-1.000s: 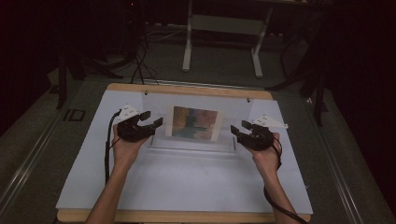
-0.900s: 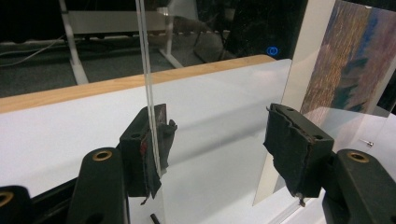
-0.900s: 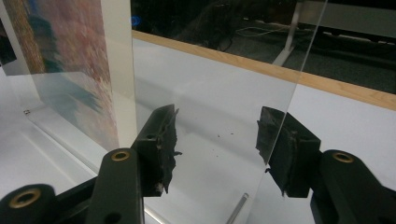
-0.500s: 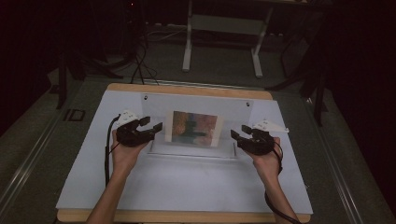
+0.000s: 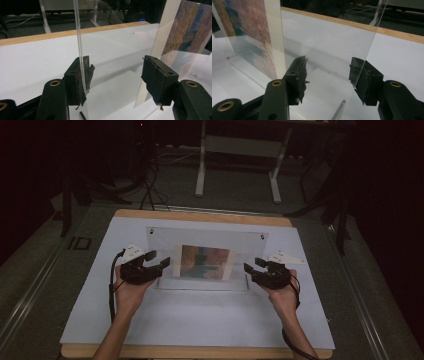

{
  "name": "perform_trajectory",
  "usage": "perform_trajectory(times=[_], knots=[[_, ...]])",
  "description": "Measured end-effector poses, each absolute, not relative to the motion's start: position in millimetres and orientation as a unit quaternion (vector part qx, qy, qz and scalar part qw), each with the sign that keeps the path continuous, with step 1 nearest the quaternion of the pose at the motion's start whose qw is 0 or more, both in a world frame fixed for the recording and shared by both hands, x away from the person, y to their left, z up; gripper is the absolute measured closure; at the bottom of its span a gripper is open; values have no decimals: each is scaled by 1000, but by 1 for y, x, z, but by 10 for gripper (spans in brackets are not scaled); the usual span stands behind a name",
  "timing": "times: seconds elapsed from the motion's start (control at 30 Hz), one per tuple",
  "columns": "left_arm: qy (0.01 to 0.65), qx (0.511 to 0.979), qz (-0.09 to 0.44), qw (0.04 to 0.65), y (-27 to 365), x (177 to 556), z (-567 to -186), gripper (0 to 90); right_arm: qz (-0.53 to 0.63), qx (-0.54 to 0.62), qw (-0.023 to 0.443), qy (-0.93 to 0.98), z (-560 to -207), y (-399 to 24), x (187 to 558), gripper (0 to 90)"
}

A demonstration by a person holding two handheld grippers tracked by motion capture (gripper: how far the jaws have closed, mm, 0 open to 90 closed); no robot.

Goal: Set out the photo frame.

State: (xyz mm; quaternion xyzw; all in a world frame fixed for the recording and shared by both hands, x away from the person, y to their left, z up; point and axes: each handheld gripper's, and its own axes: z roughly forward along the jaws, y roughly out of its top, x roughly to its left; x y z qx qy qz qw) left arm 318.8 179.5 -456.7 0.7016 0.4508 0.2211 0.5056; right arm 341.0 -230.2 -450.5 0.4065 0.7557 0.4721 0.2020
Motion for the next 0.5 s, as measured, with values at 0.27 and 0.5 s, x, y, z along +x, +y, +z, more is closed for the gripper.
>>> perform_trajectory(times=[0.27, 0.5], knots=[[445, 703, 219, 510, 181, 316, -460, 392, 473, 404, 204, 756, -453, -231, 337, 467], [440, 705, 213, 514, 183, 316, -462, 397, 476, 399, 207, 756, -454, -231, 335, 469]])
